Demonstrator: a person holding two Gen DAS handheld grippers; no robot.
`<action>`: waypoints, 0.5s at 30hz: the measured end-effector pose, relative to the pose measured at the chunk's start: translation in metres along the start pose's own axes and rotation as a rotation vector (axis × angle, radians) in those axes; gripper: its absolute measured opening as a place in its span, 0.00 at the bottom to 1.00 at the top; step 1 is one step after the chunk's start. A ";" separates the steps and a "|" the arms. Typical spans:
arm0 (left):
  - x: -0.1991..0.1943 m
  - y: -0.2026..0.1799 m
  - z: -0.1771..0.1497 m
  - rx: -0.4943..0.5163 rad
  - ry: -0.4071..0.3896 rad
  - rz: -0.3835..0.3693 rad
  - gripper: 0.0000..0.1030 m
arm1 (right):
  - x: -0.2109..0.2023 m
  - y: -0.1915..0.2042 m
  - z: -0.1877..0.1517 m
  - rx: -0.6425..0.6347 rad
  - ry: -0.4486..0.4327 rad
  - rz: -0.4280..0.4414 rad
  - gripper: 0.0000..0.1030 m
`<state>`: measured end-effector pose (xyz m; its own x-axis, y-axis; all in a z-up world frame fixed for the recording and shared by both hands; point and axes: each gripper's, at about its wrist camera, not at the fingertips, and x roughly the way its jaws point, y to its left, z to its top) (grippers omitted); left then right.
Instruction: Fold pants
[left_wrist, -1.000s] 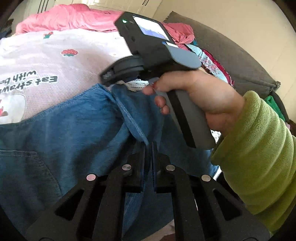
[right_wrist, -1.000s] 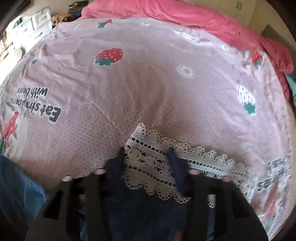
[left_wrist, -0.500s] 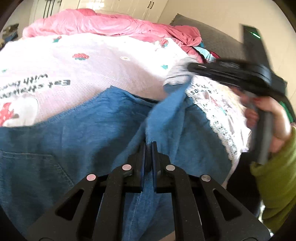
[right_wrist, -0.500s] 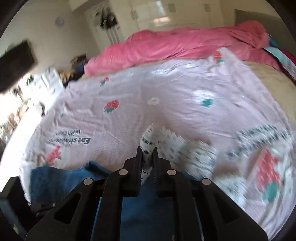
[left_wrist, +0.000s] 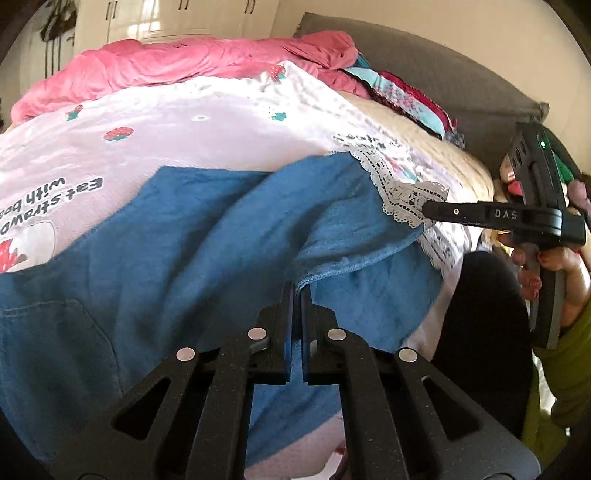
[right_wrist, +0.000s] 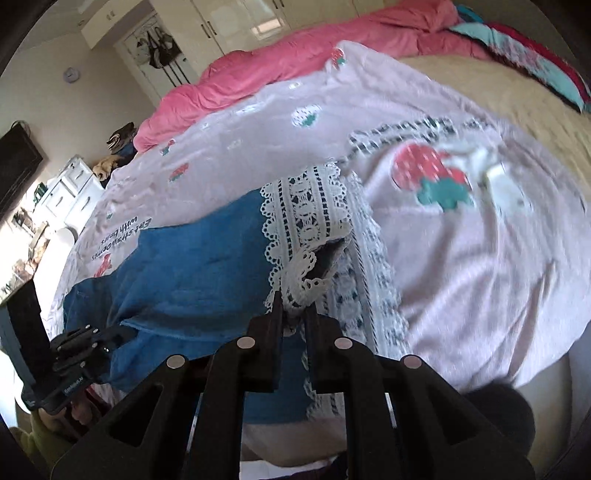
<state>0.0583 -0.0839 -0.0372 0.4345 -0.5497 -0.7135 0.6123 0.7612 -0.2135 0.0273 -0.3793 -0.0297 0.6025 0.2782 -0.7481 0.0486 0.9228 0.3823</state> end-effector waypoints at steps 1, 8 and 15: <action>0.001 -0.002 -0.001 0.004 0.004 0.006 0.00 | 0.000 -0.003 -0.002 0.008 0.007 0.015 0.15; 0.008 -0.004 -0.010 0.002 0.034 0.027 0.00 | 0.005 -0.029 -0.005 0.141 0.021 0.074 0.12; -0.008 -0.013 -0.014 0.023 0.023 -0.023 0.00 | -0.024 -0.035 -0.017 0.099 0.017 0.082 0.11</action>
<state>0.0372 -0.0846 -0.0382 0.4052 -0.5587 -0.7236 0.6370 0.7403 -0.2149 -0.0025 -0.4138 -0.0343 0.5945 0.3569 -0.7205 0.0787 0.8659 0.4939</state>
